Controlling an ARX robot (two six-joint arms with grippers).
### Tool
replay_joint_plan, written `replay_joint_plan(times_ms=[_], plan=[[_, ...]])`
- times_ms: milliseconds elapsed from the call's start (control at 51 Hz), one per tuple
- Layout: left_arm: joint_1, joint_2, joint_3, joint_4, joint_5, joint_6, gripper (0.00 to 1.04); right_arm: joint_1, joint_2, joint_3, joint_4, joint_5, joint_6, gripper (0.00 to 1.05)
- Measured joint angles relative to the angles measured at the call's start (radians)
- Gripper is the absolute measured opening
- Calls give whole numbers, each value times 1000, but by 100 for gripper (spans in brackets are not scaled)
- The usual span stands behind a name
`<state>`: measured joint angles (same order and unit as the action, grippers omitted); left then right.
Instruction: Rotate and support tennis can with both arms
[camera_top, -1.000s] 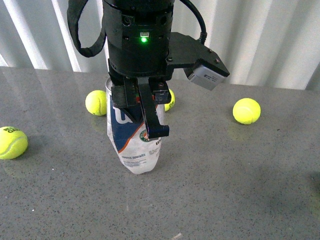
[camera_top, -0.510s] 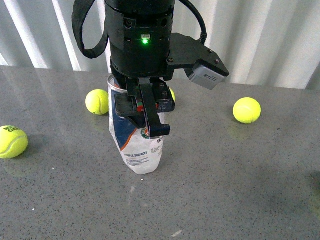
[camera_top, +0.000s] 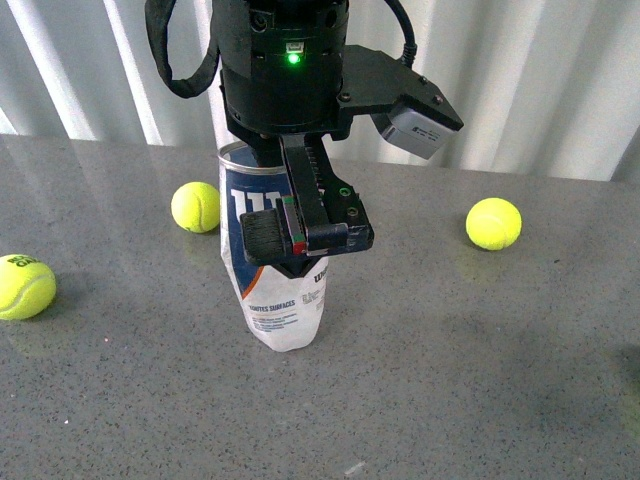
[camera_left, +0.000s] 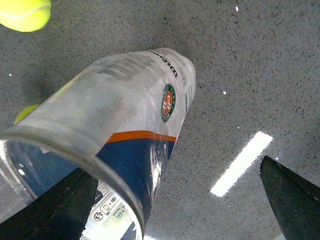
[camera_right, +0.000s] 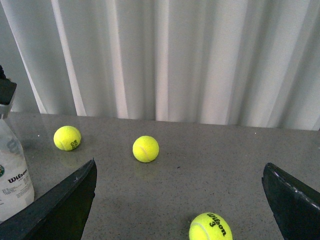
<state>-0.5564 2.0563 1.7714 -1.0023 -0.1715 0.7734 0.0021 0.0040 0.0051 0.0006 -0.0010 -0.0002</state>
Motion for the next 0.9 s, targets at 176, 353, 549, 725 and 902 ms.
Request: replay_joint_plan(times_ms=[176, 353, 549, 725, 902], plan=[[32, -49, 2, 84, 83, -104, 98, 0, 0, 0, 0, 0, 0, 98], [110, -171, -82, 309, 113, -344, 98, 0, 0, 0, 0, 0, 0, 98], [174, -248, -178, 473, 84, -631, 98, 0, 0, 0, 0, 0, 0, 98], [170, -255, -224, 539, 55, -710, 96, 0, 0, 0, 0, 0, 0, 98], [234, -517, -879, 1613, -130, -757, 55, 0, 0, 0, 0, 3, 0, 98]])
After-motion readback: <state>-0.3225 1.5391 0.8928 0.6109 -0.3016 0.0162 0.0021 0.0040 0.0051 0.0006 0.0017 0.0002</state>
